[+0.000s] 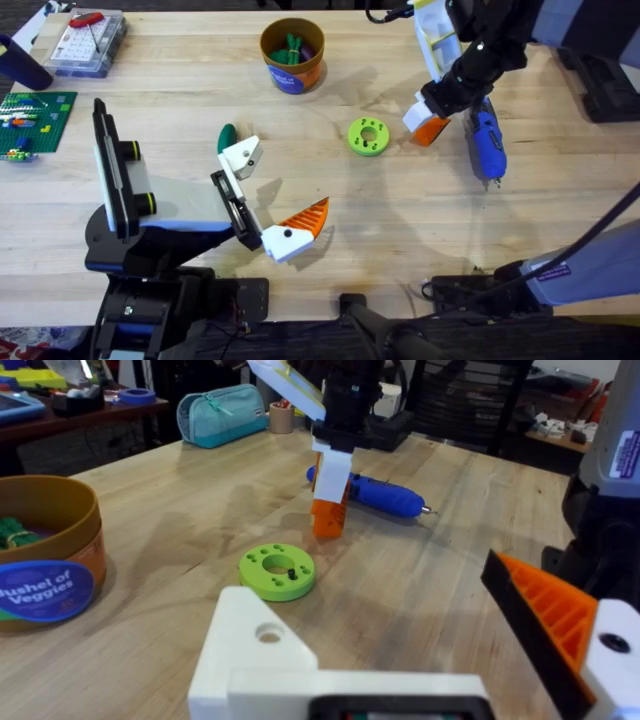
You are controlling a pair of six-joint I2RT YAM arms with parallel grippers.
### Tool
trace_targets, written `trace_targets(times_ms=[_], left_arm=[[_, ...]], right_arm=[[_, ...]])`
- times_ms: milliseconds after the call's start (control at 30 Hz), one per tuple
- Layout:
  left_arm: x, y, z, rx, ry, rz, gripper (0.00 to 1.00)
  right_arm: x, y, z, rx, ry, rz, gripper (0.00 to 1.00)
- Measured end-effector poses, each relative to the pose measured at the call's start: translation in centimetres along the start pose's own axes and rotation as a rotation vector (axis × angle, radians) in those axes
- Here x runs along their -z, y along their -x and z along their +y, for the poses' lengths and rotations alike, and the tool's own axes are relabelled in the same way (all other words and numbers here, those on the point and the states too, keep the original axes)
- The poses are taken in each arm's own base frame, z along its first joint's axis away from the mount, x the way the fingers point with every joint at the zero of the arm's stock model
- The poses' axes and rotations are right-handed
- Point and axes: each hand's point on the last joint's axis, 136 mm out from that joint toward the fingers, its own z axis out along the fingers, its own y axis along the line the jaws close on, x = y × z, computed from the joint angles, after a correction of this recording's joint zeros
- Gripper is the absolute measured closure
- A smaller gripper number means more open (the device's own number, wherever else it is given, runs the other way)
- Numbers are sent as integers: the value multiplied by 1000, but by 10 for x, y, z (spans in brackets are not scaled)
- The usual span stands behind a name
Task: Pick up the gripper from the table and insert it into the empty holder that is missing its gripper. Then pick up a screw, insert it into the mounting hole, and use the screwdriver to tighten it. Finally, clean up the table by picking up the vegetable and placing it into the bucket.
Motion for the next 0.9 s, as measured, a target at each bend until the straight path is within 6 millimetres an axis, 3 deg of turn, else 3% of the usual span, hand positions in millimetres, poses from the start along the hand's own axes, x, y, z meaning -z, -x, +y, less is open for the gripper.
trace_targets(times_ms=[233,633,767,900], left_arm=[[0,2,0,8,6,2,11],[0,2,0,8,6,3,11],[0,2,0,8,6,3,11],[0,2,0,8,6,2,11]], right_arm=[[0,1,0,2,-1,-3,338],[2,-25,7,23,31,100,338],[11,-33,10,29,37,119,338],[24,-30,9,36,23,75,338]])
